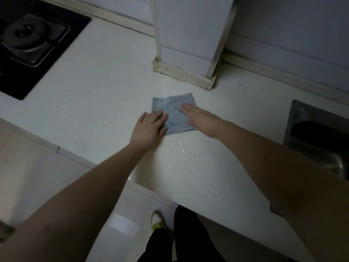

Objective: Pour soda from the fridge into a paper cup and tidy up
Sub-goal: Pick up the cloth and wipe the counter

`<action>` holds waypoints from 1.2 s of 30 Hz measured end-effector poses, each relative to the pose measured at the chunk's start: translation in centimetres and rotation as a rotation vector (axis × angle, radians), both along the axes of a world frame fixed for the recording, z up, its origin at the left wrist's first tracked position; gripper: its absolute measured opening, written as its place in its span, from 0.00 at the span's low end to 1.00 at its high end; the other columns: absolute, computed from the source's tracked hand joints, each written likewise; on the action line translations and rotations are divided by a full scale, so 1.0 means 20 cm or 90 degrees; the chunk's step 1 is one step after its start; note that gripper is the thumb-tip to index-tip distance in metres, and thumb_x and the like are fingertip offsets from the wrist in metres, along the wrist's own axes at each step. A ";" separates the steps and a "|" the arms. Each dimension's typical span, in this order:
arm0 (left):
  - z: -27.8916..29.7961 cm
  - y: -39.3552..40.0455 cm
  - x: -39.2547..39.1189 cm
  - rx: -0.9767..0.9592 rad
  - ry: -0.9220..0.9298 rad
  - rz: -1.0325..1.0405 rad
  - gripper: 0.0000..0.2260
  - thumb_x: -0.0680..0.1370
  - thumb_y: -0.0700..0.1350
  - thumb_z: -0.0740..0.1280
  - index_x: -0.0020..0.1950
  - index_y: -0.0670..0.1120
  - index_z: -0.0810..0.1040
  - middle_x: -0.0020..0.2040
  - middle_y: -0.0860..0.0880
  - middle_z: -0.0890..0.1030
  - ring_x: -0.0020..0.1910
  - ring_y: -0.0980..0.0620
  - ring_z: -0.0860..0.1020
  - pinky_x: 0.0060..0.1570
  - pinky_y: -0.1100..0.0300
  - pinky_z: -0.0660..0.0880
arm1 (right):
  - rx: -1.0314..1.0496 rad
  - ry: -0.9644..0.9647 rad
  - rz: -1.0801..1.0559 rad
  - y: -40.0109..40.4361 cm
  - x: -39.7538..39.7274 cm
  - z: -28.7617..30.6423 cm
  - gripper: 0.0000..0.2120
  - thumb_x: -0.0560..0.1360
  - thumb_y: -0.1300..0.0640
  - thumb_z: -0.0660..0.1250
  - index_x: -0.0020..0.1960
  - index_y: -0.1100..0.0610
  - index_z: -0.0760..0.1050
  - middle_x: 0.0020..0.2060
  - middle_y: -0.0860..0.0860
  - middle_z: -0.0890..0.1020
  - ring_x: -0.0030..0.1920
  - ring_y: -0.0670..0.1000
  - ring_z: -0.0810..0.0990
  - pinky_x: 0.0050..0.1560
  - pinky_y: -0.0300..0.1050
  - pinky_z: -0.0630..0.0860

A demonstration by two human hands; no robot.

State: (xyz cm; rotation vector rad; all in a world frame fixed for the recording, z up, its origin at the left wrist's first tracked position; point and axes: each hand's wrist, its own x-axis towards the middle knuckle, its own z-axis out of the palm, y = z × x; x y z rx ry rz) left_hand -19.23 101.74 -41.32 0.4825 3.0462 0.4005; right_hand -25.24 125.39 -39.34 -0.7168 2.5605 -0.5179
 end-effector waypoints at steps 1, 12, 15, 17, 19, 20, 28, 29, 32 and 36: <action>-0.01 0.01 0.04 0.001 0.000 0.016 0.22 0.81 0.55 0.59 0.73 0.49 0.69 0.72 0.47 0.71 0.71 0.47 0.69 0.73 0.49 0.56 | -0.006 0.002 0.007 0.00 0.01 0.00 0.28 0.81 0.63 0.58 0.77 0.53 0.53 0.77 0.50 0.51 0.76 0.48 0.50 0.74 0.40 0.45; 0.04 0.16 0.30 -0.015 -0.027 0.083 0.22 0.81 0.54 0.59 0.73 0.46 0.70 0.69 0.43 0.73 0.68 0.43 0.70 0.72 0.48 0.57 | 0.158 0.171 0.127 0.01 0.07 0.04 0.25 0.81 0.56 0.57 0.75 0.44 0.57 0.77 0.50 0.56 0.76 0.53 0.55 0.74 0.52 0.54; 0.04 0.18 0.34 -0.028 0.003 0.084 0.20 0.81 0.52 0.58 0.68 0.44 0.74 0.62 0.43 0.77 0.60 0.43 0.75 0.66 0.48 0.66 | 0.176 0.127 0.126 -0.02 0.07 0.05 0.24 0.81 0.54 0.57 0.76 0.47 0.57 0.77 0.51 0.55 0.76 0.53 0.55 0.75 0.50 0.52; 0.05 0.18 0.37 -0.018 0.039 0.079 0.18 0.80 0.51 0.57 0.63 0.44 0.78 0.55 0.44 0.80 0.53 0.44 0.78 0.59 0.50 0.70 | 0.175 0.114 0.132 -0.06 0.06 0.06 0.24 0.81 0.57 0.57 0.76 0.51 0.58 0.77 0.53 0.55 0.75 0.53 0.57 0.74 0.49 0.54; 0.05 0.17 0.37 0.001 0.056 0.069 0.17 0.80 0.51 0.56 0.56 0.45 0.81 0.48 0.46 0.80 0.47 0.45 0.78 0.54 0.52 0.71 | 0.114 0.097 0.094 -0.08 0.06 0.06 0.21 0.82 0.59 0.56 0.74 0.54 0.62 0.76 0.54 0.58 0.74 0.54 0.61 0.73 0.47 0.57; 0.05 0.16 0.36 0.008 0.061 0.062 0.16 0.80 0.50 0.55 0.53 0.46 0.81 0.46 0.46 0.79 0.46 0.45 0.77 0.53 0.53 0.70 | 0.066 0.093 0.075 -0.08 0.06 0.05 0.20 0.81 0.61 0.57 0.73 0.55 0.65 0.75 0.54 0.60 0.73 0.53 0.63 0.72 0.45 0.58; -0.02 0.15 0.31 0.028 0.062 0.053 0.23 0.80 0.51 0.57 0.71 0.40 0.71 0.71 0.41 0.72 0.70 0.43 0.70 0.71 0.50 0.63 | 0.000 0.091 0.124 0.01 0.05 -0.02 0.27 0.81 0.57 0.58 0.77 0.55 0.54 0.77 0.50 0.55 0.75 0.49 0.58 0.73 0.41 0.52; -0.03 0.15 0.32 0.018 0.039 0.060 0.25 0.81 0.53 0.54 0.74 0.41 0.67 0.73 0.42 0.68 0.73 0.44 0.66 0.73 0.50 0.60 | 0.005 0.105 0.147 0.01 0.04 -0.03 0.27 0.82 0.57 0.57 0.77 0.55 0.52 0.77 0.50 0.53 0.75 0.49 0.55 0.73 0.41 0.50; 0.00 0.18 0.33 -0.013 -0.027 0.072 0.26 0.82 0.54 0.49 0.76 0.42 0.63 0.76 0.43 0.63 0.75 0.44 0.62 0.73 0.50 0.56 | 0.023 0.116 0.189 0.03 0.02 -0.04 0.27 0.82 0.55 0.56 0.78 0.55 0.50 0.78 0.50 0.51 0.76 0.47 0.51 0.73 0.40 0.47; 0.04 0.22 0.35 -0.058 -0.045 0.092 0.26 0.81 0.55 0.51 0.75 0.43 0.66 0.74 0.42 0.68 0.72 0.41 0.67 0.71 0.51 0.59 | 0.017 0.119 0.212 0.05 0.01 -0.04 0.27 0.82 0.56 0.56 0.78 0.54 0.50 0.77 0.50 0.51 0.76 0.47 0.51 0.73 0.41 0.46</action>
